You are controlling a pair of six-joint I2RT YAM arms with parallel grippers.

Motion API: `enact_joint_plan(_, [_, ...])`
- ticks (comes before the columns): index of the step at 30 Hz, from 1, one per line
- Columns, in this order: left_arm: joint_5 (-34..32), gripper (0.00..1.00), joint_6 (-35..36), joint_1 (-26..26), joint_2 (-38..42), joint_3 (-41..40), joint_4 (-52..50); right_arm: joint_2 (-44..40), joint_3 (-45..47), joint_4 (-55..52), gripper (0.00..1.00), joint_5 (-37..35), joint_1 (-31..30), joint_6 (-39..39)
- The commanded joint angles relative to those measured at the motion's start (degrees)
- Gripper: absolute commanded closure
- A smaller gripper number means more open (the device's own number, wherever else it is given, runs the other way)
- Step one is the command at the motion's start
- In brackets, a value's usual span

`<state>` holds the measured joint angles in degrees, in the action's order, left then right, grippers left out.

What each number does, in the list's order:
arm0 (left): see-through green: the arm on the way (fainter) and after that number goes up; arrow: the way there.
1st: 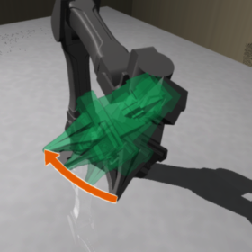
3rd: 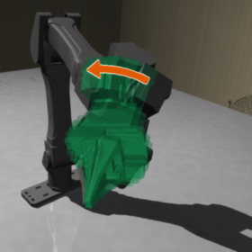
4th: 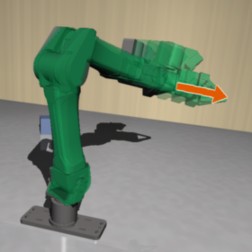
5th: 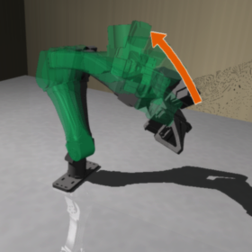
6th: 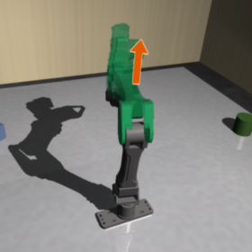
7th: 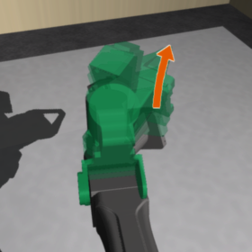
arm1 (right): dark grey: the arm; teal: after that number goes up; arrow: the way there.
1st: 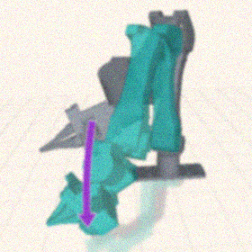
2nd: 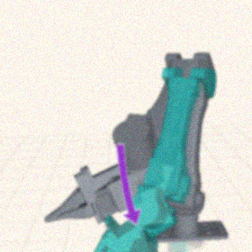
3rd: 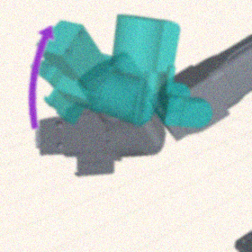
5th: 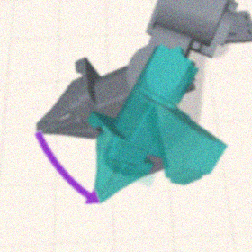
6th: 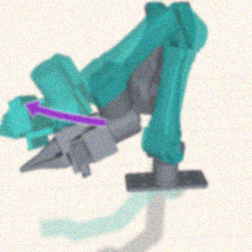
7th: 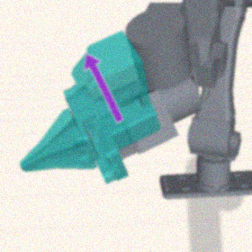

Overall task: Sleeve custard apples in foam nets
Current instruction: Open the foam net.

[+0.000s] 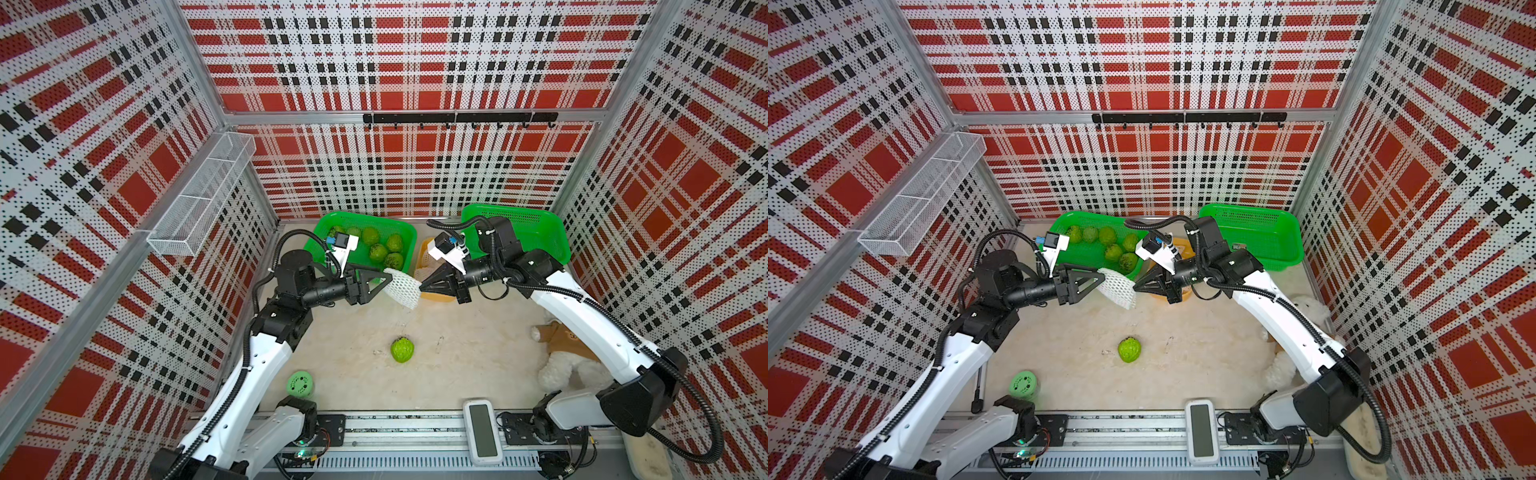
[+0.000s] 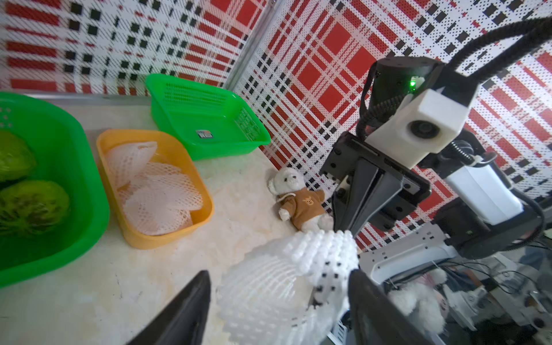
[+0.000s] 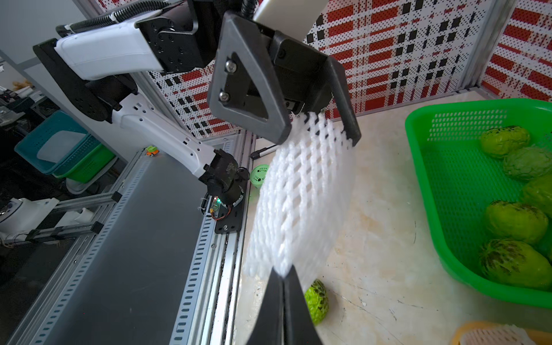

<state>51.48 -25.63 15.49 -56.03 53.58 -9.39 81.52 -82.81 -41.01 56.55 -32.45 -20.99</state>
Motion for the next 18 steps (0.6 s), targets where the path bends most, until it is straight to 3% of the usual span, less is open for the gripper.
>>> enact_joint_plan(1, [4.7,0.4,1.6,0.6,1.1,1.2,1.5,-1.4,-0.8,0.9,1.0,0.2,-0.1,-0.1])
enact_joint_plan(9, [5.7,0.6,4.0,0.7,4.3,0.0,-2.2,0.3,-2.3,3.4,1.0,-0.8,0.0,2.2])
enact_joint_plan(11, [5.7,0.6,4.0,1.1,3.8,-0.1,-2.0,0.7,-2.9,3.7,1.0,0.1,-0.1,2.5])
enact_joint_plan(13, [4.6,0.52,4.2,1.5,3.2,-0.2,-2.0,0.8,-3.3,4.0,1.0,1.3,-0.1,2.7])
enact_joint_plan(18, [3.9,0.54,4.8,1.0,2.7,-0.4,-1.4,0.2,-3.3,4.1,1.0,1.0,-0.2,2.8])
